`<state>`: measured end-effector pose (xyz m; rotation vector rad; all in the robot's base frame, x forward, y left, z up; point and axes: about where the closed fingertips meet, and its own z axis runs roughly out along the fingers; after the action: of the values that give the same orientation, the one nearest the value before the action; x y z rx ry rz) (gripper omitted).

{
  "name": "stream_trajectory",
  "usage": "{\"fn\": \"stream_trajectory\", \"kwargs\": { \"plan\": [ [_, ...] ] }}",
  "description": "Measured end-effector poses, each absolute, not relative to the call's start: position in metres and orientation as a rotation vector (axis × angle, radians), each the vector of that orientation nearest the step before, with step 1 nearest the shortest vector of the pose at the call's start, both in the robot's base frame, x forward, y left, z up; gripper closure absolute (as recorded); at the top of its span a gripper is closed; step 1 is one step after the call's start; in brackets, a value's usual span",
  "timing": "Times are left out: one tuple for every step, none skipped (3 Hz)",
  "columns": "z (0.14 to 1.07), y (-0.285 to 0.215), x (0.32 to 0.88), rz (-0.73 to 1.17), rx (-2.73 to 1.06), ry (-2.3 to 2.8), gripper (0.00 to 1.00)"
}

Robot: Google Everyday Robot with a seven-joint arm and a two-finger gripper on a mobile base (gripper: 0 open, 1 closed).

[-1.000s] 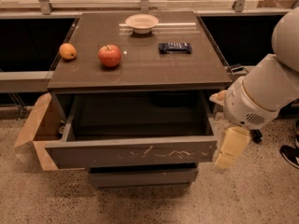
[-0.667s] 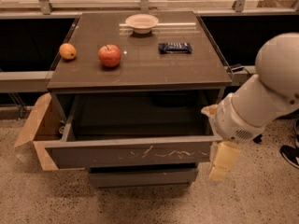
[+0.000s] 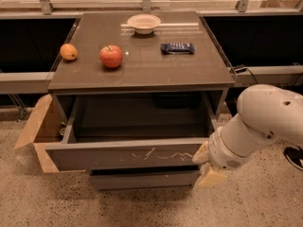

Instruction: Close top drawer

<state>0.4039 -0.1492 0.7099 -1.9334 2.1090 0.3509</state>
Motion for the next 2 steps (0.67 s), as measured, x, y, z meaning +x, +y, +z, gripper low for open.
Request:
{"fn": "stream_trajectory", "kwargs": {
  "plan": [
    [0.68, -0.154, 0.425, 0.334, -1.937, 2.132, 0.74],
    [0.652, -0.17, 0.464, 0.312, -1.875, 2.174, 0.8]
  ]
}}
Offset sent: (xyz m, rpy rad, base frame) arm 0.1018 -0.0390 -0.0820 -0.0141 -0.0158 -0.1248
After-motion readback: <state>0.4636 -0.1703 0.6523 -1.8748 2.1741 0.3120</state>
